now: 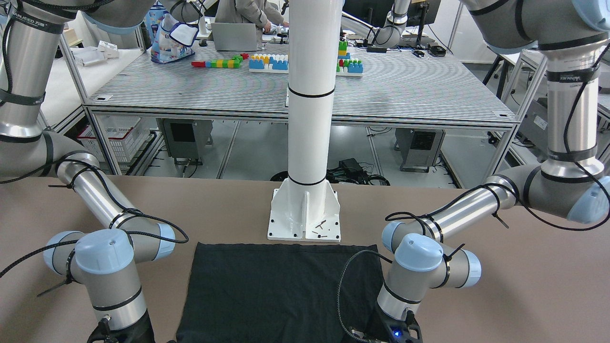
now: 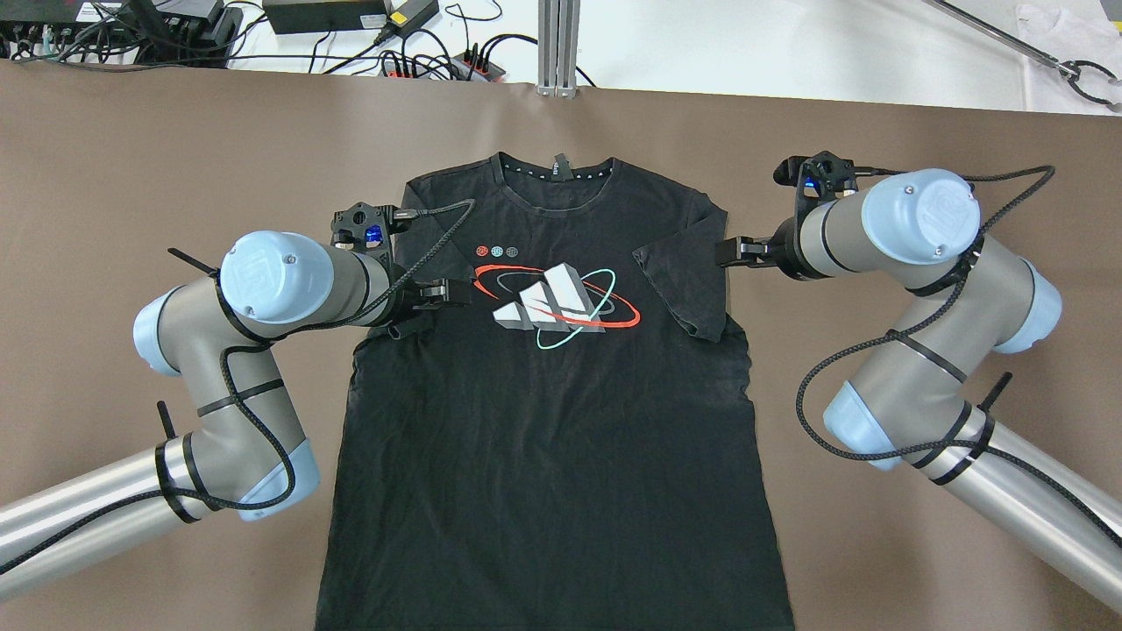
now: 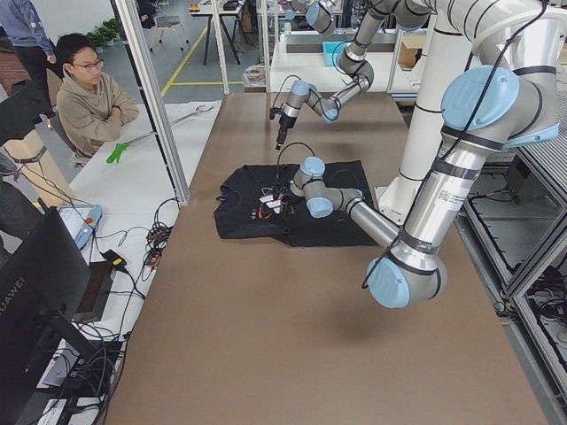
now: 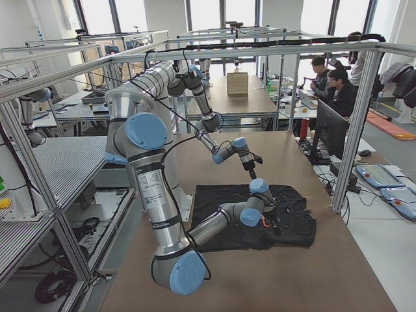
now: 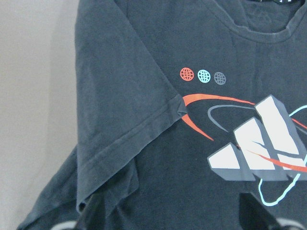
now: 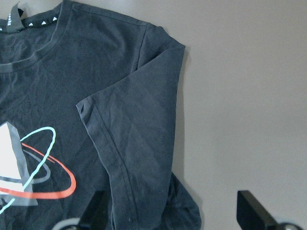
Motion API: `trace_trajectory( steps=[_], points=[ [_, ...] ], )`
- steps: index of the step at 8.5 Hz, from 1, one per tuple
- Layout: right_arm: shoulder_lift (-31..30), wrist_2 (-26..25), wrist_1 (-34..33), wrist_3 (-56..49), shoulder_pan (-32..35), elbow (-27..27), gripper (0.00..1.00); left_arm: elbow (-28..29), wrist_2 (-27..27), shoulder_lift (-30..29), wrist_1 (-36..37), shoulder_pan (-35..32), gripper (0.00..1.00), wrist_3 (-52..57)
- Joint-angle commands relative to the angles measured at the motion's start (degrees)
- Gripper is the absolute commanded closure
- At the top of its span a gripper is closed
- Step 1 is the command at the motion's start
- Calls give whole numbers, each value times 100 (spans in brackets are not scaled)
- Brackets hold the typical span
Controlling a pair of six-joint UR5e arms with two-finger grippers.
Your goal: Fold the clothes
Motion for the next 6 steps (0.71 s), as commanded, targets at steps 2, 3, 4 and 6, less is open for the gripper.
trace_trajectory(
  steps=[2,3,4,6],
  points=[
    [-1564,-1295,-1293,859,-1225,2339,5,-1211,470,1145,26,327,0,-137],
    [-1979,-1541,-1302,1019,-1629,2684,5,-1423,619,1402,26,440,0,-137],
    [-2235,-1891,-1303,1230,-2077,2783,5,-1486,890,1508,26,633,0,-137],
    [-2658,-2255,-1311,1721,-2729,2854,5,-1487,1015,1510,26,766,0,-145]
  ],
)
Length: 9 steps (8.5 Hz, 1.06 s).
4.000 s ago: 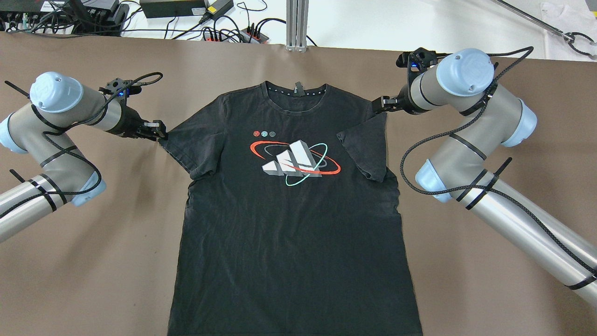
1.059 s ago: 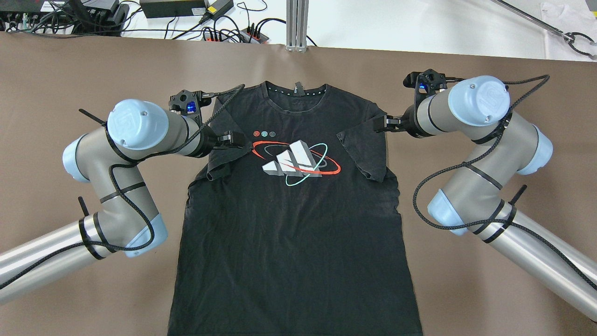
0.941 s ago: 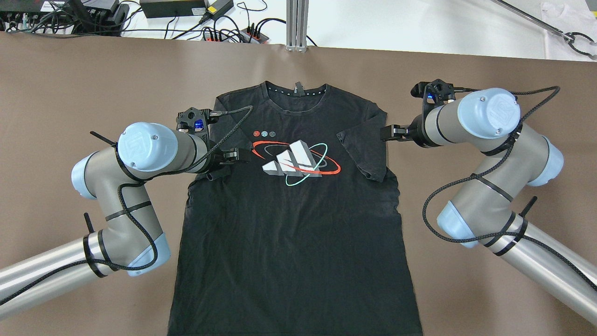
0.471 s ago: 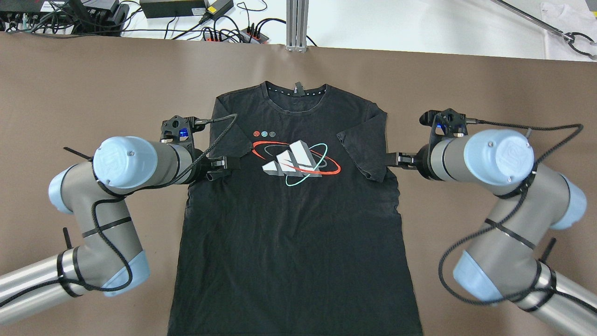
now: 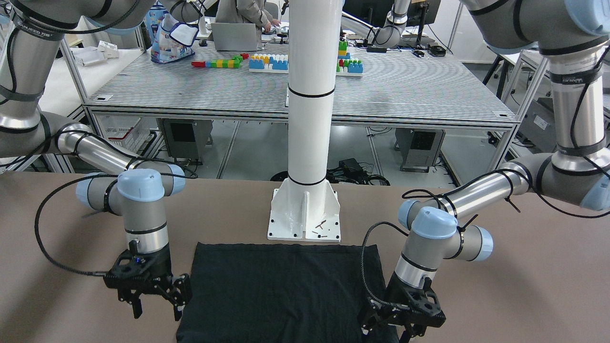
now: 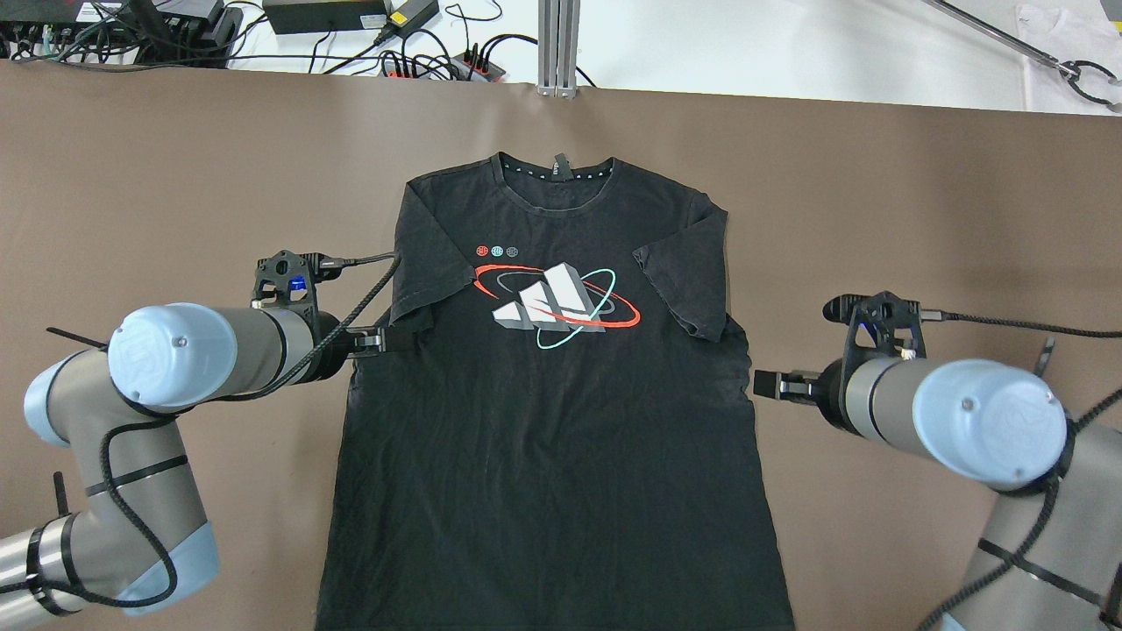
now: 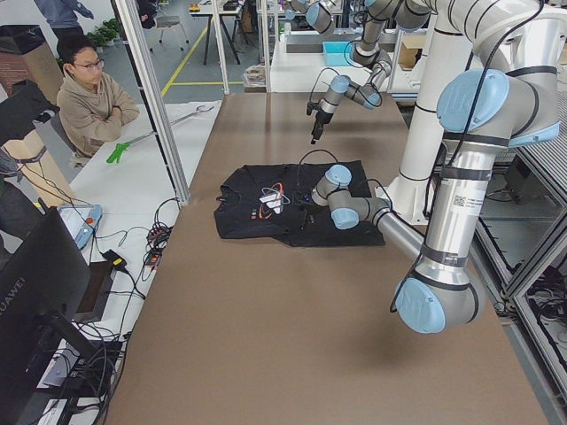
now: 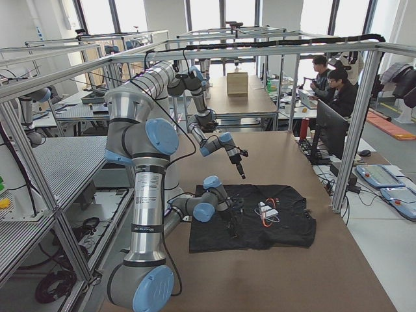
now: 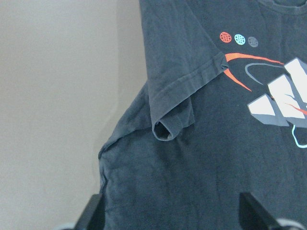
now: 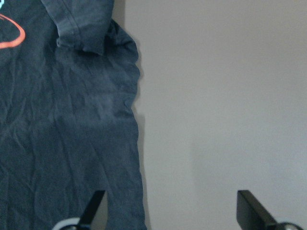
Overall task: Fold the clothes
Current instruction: 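Move both grippers down to the shirt hem corners nearest the robot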
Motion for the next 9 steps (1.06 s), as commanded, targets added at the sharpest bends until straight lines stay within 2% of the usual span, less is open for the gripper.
trace_trajectory(
  steps=[1,4,9],
  points=[
    [-491,-516,-29,985,-1016,134,6,-66,171,73,0,155,0,-9],
    [-482,-657,-152,1937,-1774,133,14,-58,171,64,0,155,0,-9],
    [-456,-632,-346,2089,-2434,63,30,-75,171,73,0,163,0,-9]
  ],
)
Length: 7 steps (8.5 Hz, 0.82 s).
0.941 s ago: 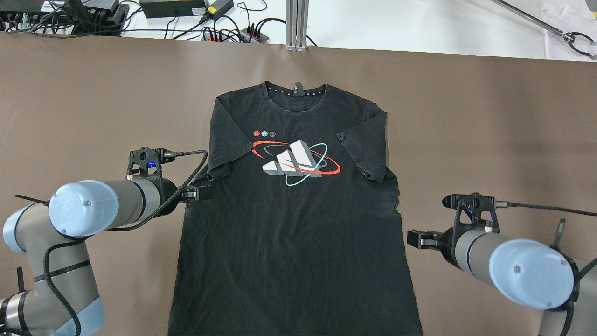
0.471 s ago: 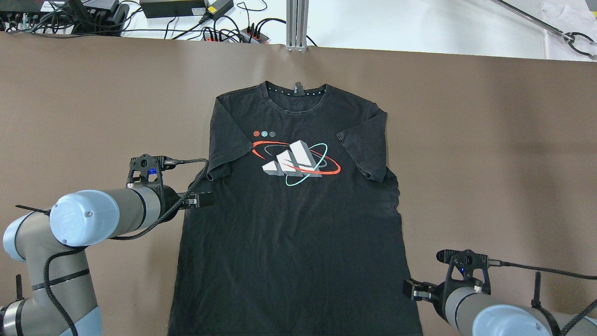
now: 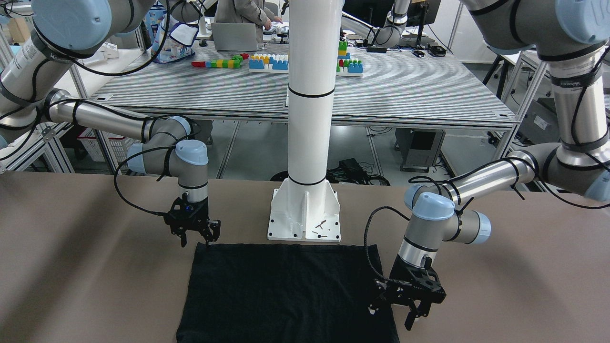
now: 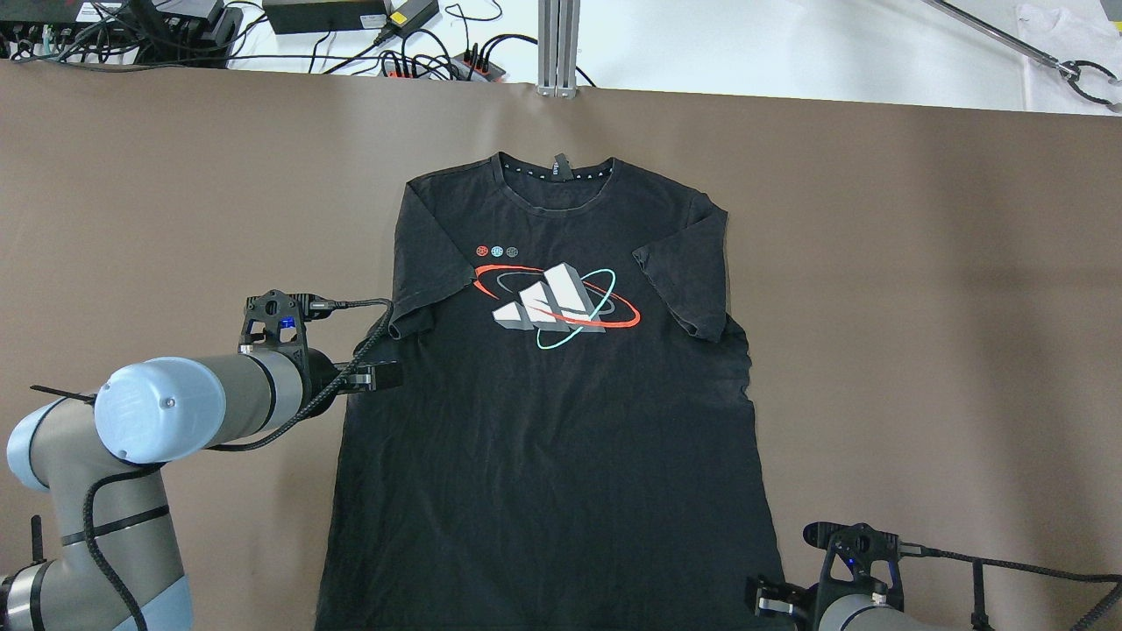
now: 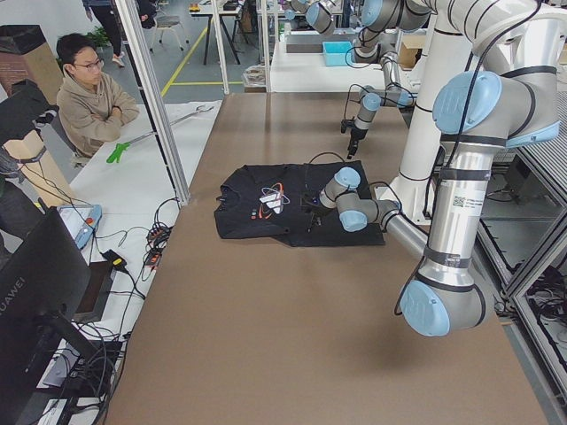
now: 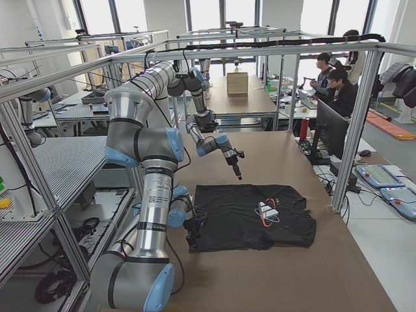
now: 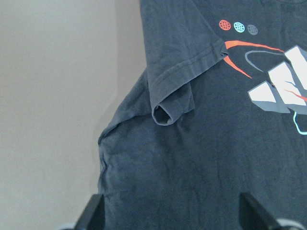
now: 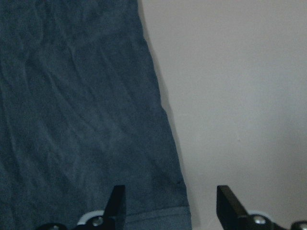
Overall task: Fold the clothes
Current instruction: 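Move both grippers down to the shirt hem corners nearest the robot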
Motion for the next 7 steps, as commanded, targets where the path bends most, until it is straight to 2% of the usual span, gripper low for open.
trace_trajectory(
  steps=[1,5,6,7],
  points=[
    [19,15,-98,21,-271,-47,33,-29,4,6,0,-7,0,0],
    [27,15,-98,3,-333,-232,43,-29,4,15,0,-7,0,0],
    [19,24,-98,3,-325,-223,48,-46,4,15,0,-7,0,0],
    [27,15,-98,3,-324,-214,64,-55,4,24,0,-7,0,0]
  ],
)
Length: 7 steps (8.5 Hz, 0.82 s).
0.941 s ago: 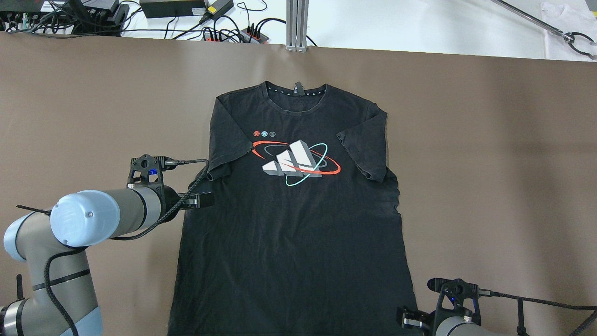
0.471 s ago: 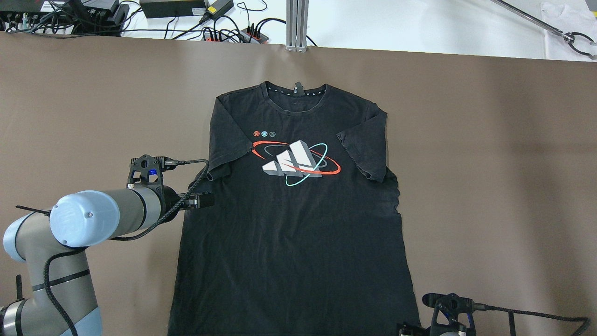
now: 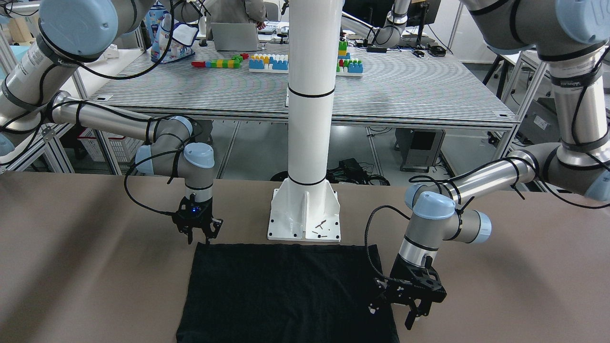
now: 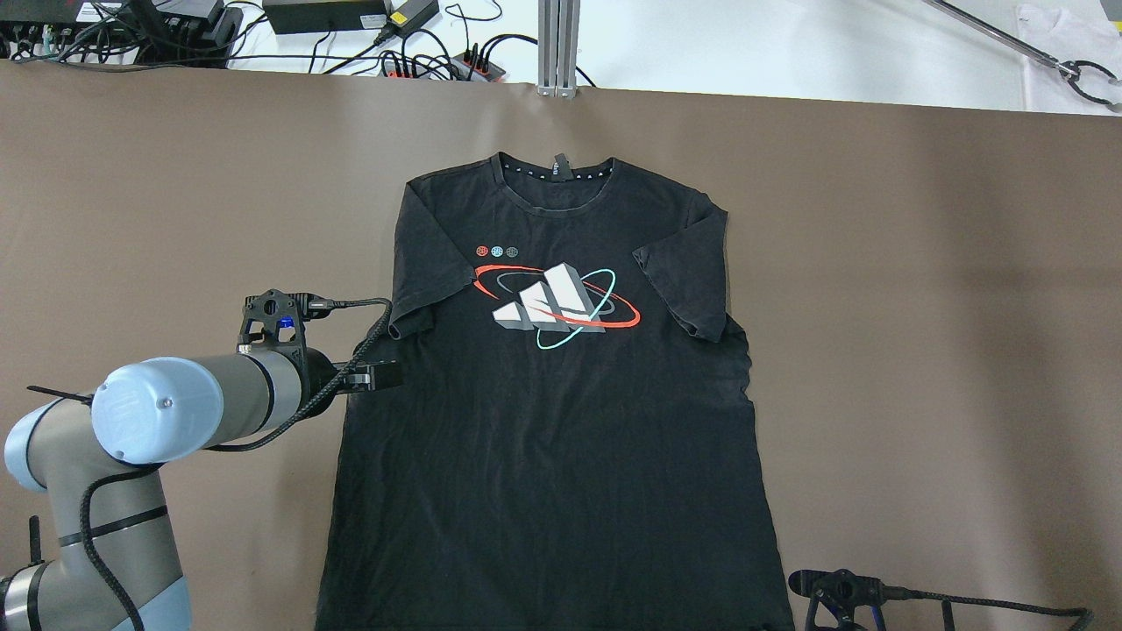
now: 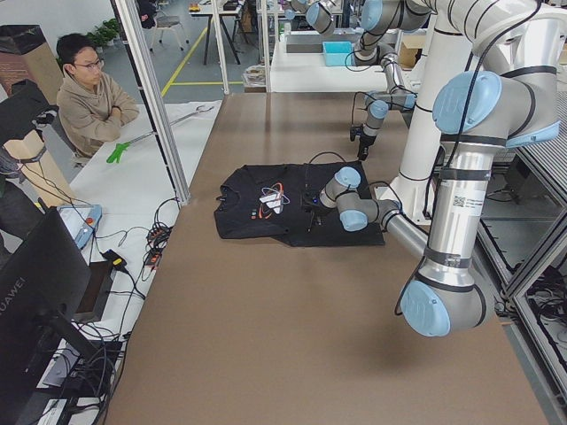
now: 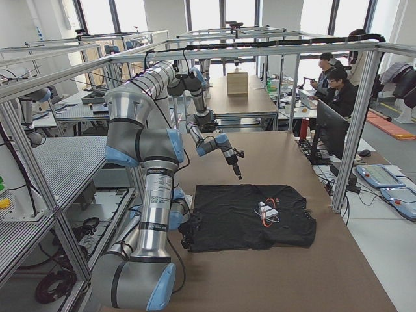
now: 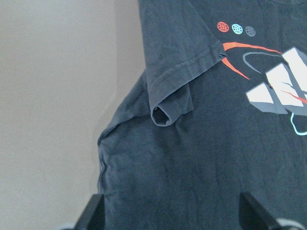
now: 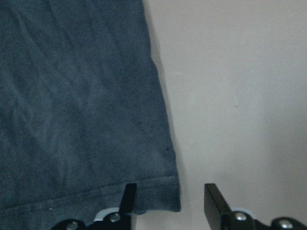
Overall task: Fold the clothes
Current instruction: 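Move both grippers down to the shirt hem corners nearest the robot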
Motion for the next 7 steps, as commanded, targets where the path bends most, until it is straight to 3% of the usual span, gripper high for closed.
trace_trajectory(
  steps=[1,2,5,7],
  points=[
    [-2,-12,0,-57,20,3,92,-69,0,71,0,-2,0,0],
    [-11,-20,0,-92,20,-5,100,-69,0,71,0,7,0,0],
    [-11,-12,-26,-93,38,134,100,-78,9,71,0,7,0,-9],
    [-28,23,-272,-119,73,441,100,-96,549,280,0,478,0,-900]
  ],
)
